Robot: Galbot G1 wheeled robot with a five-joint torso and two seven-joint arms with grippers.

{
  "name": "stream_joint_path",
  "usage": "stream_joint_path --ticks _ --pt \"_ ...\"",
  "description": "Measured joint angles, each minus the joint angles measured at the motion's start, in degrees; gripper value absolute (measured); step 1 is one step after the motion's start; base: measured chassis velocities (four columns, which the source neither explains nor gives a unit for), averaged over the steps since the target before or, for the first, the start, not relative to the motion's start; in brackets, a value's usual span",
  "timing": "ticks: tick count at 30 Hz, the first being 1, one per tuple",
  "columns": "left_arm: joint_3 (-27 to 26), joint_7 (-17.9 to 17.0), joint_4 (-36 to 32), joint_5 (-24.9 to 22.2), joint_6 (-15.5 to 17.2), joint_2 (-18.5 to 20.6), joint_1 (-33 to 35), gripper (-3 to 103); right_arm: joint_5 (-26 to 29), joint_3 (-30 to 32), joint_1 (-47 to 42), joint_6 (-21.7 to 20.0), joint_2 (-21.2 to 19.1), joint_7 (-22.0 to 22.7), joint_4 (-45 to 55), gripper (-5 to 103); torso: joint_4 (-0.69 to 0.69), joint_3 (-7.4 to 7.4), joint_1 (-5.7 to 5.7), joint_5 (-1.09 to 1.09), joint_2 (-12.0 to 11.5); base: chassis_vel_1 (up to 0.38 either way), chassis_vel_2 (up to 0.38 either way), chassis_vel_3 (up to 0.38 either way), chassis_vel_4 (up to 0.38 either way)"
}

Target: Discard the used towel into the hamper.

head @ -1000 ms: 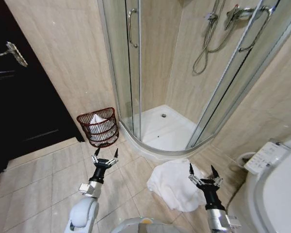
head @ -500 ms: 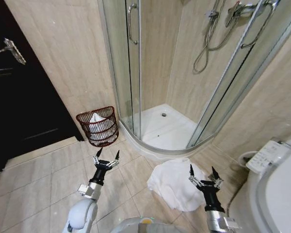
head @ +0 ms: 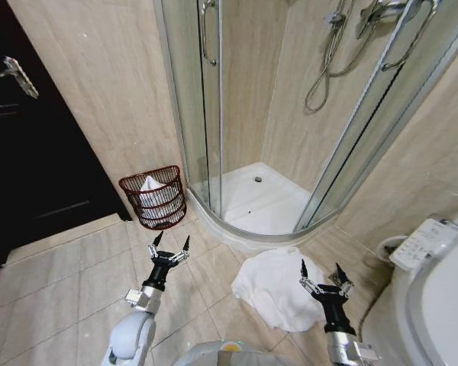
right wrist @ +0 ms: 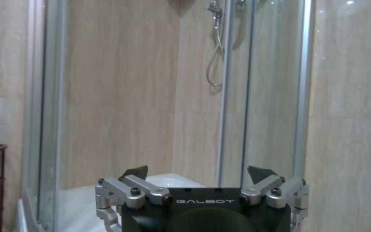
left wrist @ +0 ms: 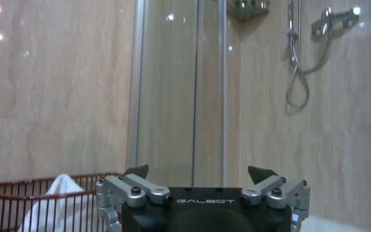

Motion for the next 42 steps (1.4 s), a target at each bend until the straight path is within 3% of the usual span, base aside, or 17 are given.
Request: stream_joint_path --ticks 8,23,26,27,29,30,32,33,34,39,42 --pt "-0.1 1.4 -0.2 -0.4 -2.2 -0.1 -0.1 100 1.1 -0.2 0.7 -1.1 0.2 0.3 -0.8 100 0.00 -0.07 -0.03 0.00 -0.1 0.000 0.000 0.000 0.000" --pt "-0.7 1.7 -1.2 -0.2 -2.2 0.0 -0.1 100 1.4 -0.5 2.2 -1.8 0.2 1.0 -3.6 100 0.00 0.09 0.07 -0.01 0.1 -0.104 0.108 0.114 -0.111" --pt "-0.6 1.7 -1.2 -0.2 -2.5 -0.4 0.1 100 5.7 0.6 4.8 -7.7 -1.0 1.3 -8.9 100 0.00 0.12 0.10 0.01 0.2 -0.117 0.077 0.095 -0.069" --pt "-0.6 1.7 -1.2 -0.2 -2.5 -0.4 0.1 100 5.7 0.6 4.8 -7.7 -1.0 1.3 -8.9 100 0.00 0.12 0.10 0.01 0.2 -0.078 0.057 0.064 -0.021" --pt "-0.6 1.6 -1.6 -0.2 -2.6 -0.5 0.3 100 10.6 1.1 6.9 -13.7 -2.9 0.3 -13.1 100 0.00 0.13 0.10 0.02 0.2 -0.044 0.046 -0.026 -0.011" --pt "-0.7 1.6 -1.9 -0.2 -2.7 -0.6 0.3 100 14.2 1.0 7.6 -19.2 -4.2 -0.6 -14.5 100 0.00 0.13 0.10 0.01 0.2 0.045 0.009 -0.065 -0.027" --pt "-0.8 1.6 -2.0 -0.2 -2.7 -0.6 0.4 100 15.1 1.0 7.8 -20.7 -4.5 -0.9 -14.7 100 -0.01 0.14 0.10 0.00 0.2 0.023 0.005 -0.033 -0.013" --pt "-1.0 1.5 -2.5 -0.2 -2.7 -0.8 0.6 100 17.8 0.9 8.4 -26.1 -5.5 -2.5 -15.6 100 -0.01 0.14 0.09 -0.01 0.3 0.053 0.003 -0.053 -0.011" --pt "-1.2 1.4 -2.7 -0.2 -2.9 -0.9 0.7 100 18.6 0.9 9.0 -28.8 -6.0 -3.7 -16.4 100 -0.01 0.14 0.09 0.00 0.3 0.052 -0.020 -0.053 -0.011" --pt "-1.9 0.6 -3.9 -0.2 -3.5 -1.2 1.7 100 17.9 0.9 14.0 -35.1 -6.4 -8.7 -21.6 100 0.00 0.17 0.09 0.01 0.3 0.031 -0.010 -0.020 0.004" --pt "-2.4 -0.1 -4.6 -0.2 -3.6 -1.2 1.9 100 16.3 0.6 17.5 -36.9 -6.1 -10.7 -24.7 100 0.01 0.18 0.09 0.00 0.3 0.000 0.000 0.000 0.000"
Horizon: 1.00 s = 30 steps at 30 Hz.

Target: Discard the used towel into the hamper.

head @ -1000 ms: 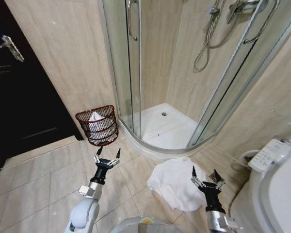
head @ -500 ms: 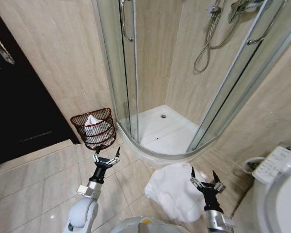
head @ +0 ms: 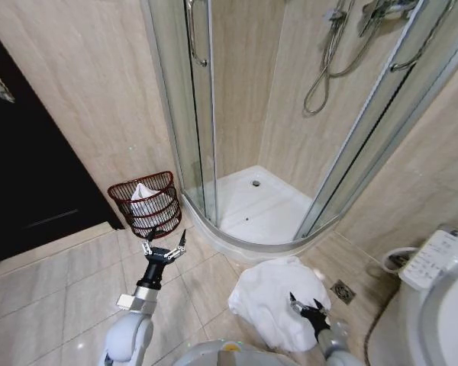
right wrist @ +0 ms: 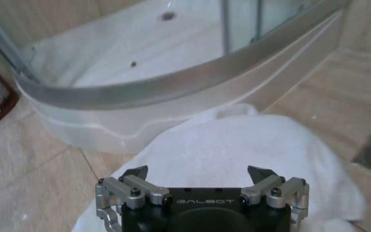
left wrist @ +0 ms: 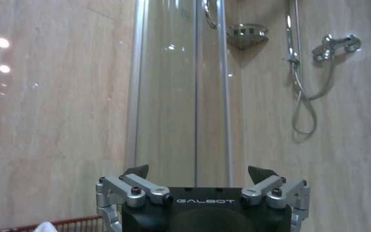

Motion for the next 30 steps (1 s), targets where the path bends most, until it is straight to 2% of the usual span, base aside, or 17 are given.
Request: stream_joint_path --ticks 2,4,7,13,18,19,21,25,30 --pt "-0.9 -1.0 -1.1 -0.2 0.0 0.1 0.0 100 -3.0 -0.8 4.8 -1.1 0.5 -1.3 -4.5 100 0.01 0.01 0.02 0.01 0.0 0.000 0.000 0.000 0.000" --pt "-1.1 -1.4 -1.4 -0.3 0.0 0.2 0.1 100 -3.6 -1.2 6.3 -1.8 0.6 -1.1 -5.9 100 0.00 0.02 0.02 0.02 0.0 0.000 0.000 0.000 0.000" --pt "-1.8 -2.2 -2.8 -0.7 0.1 0.4 0.5 100 -4.4 -2.9 12.1 -5.7 0.5 0.5 -11.8 100 0.01 0.02 0.02 0.00 0.0 0.000 0.000 0.000 0.000" --pt "-1.9 -2.3 -3.2 -0.8 0.1 0.4 0.8 100 -5.5 -3.9 16.6 -7.7 0.6 2.7 -17.9 100 -0.01 0.03 0.03 0.00 0.0 0.000 0.000 0.000 0.000" --pt "-1.9 -2.3 -3.2 -0.6 0.1 0.5 0.9 100 -7.3 -3.7 20.5 -6.2 0.5 0.7 -25.2 100 -0.01 0.04 0.04 0.00 0.1 0.000 0.000 0.000 0.000" --pt "-1.8 -2.3 -3.2 -0.5 0.2 0.7 0.8 100 -7.9 -2.4 23.1 -4.1 0.8 -2.5 -30.9 100 0.00 0.04 0.04 0.01 0.1 0.000 0.000 0.000 0.000" --pt "-1.8 -2.3 -3.1 -0.4 0.2 1.1 0.8 100 -8.0 -1.9 24.2 -2.8 0.7 -5.1 -33.9 100 -0.01 0.04 0.04 -0.01 0.1 0.000 0.000 0.000 0.000" --pt "-1.7 -2.2 -2.9 -0.2 0.4 1.5 0.5 100 -8.1 -1.4 25.3 0.3 0.4 -7.7 -38.1 100 -0.01 0.05 0.04 -0.01 0.1 0.000 0.000 0.000 0.000" --pt "-1.6 -2.1 -3.3 0.0 0.7 1.7 0.5 100 -7.9 -0.9 26.0 2.5 0.3 -8.6 -40.6 100 -0.01 0.05 0.04 0.00 0.1 0.000 0.000 0.000 0.000"
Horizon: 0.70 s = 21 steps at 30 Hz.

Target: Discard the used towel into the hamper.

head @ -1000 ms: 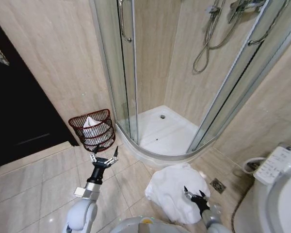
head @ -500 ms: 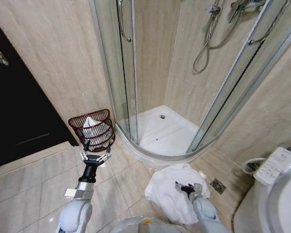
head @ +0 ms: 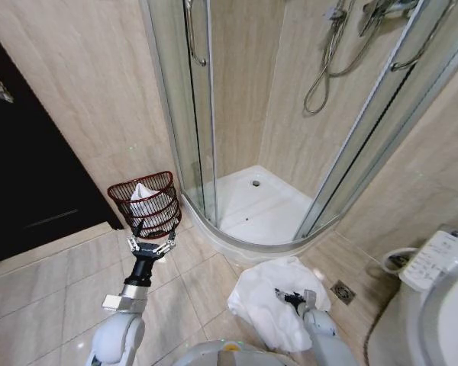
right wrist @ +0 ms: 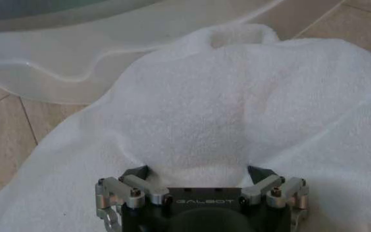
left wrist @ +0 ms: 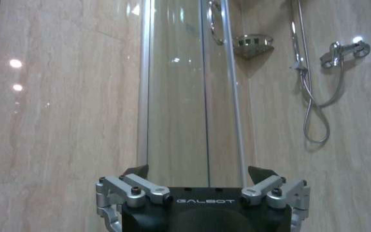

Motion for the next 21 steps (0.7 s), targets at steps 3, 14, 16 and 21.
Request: stream_joint_path --ticks 3,14,16,21 --pt "0.1 0.0 -0.3 0.3 0.0 0.0 0.2 100 0.0 0.3 0.1 0.6 -0.2 -0.5 -0.7 100 0.00 0.00 0.00 0.00 0.0 0.000 0.000 0.000 0.000" --pt "0.4 0.1 -1.1 1.2 0.1 -0.4 0.4 100 0.2 1.6 0.3 2.2 -0.2 -1.2 -1.8 87 0.00 0.01 0.00 0.00 0.0 0.000 0.000 0.000 0.000" --pt "0.5 0.1 -1.3 1.3 0.3 -0.4 0.3 100 0.2 1.7 0.3 2.6 -0.3 -1.2 -2.0 76 0.00 0.01 0.00 0.00 0.0 0.000 0.000 0.000 0.000" --pt "0.5 0.1 -1.5 1.5 0.3 -0.5 0.3 100 0.5 1.7 0.3 3.0 -0.3 -1.3 -2.0 65 0.00 0.01 0.00 0.00 0.0 0.000 0.000 0.000 0.000"
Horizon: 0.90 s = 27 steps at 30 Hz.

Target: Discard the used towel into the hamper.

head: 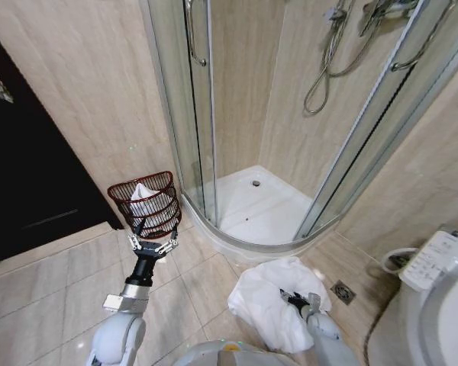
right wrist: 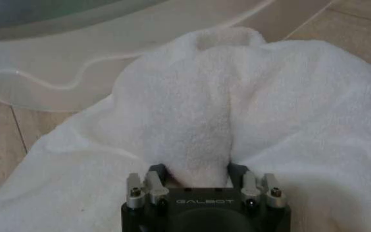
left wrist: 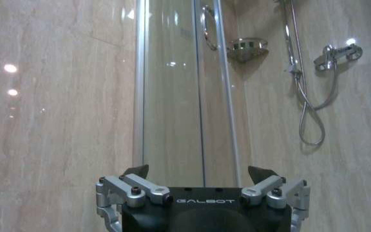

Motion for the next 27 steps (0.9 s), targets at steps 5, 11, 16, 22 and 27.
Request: stream_joint_path --ticks 5,11,16,22,27 --pt "0.0 0.0 -0.2 0.0 0.0 0.0 0.1 100 0.4 -0.1 -0.1 0.4 0.2 0.0 0.1 44 0.00 0.00 0.00 0.00 0.0 0.000 0.000 0.000 0.000" --pt "-0.1 0.0 -0.7 0.0 0.0 0.2 0.0 100 0.7 -0.2 -0.4 0.6 0.3 0.0 0.7 22 0.00 0.00 0.00 0.00 0.0 0.000 0.000 0.000 0.000" --pt "-0.2 0.0 -0.9 0.0 0.0 0.2 0.0 100 1.2 -0.3 -0.5 0.7 0.3 0.0 1.2 6 0.00 0.00 0.00 0.00 0.0 0.000 0.000 0.000 0.000" --pt "-0.2 0.0 -1.1 -0.1 0.0 0.2 0.1 100 1.8 -0.3 -0.7 1.0 0.4 0.2 1.7 5 0.00 0.00 0.00 0.01 0.0 0.000 0.000 0.000 0.000" --pt "0.0 0.0 -1.2 -0.1 -0.1 0.1 0.1 100 2.2 -0.3 -3.2 1.2 0.5 2.6 7.8 5 0.00 0.01 0.01 0.01 0.0 0.000 0.000 0.000 0.000"
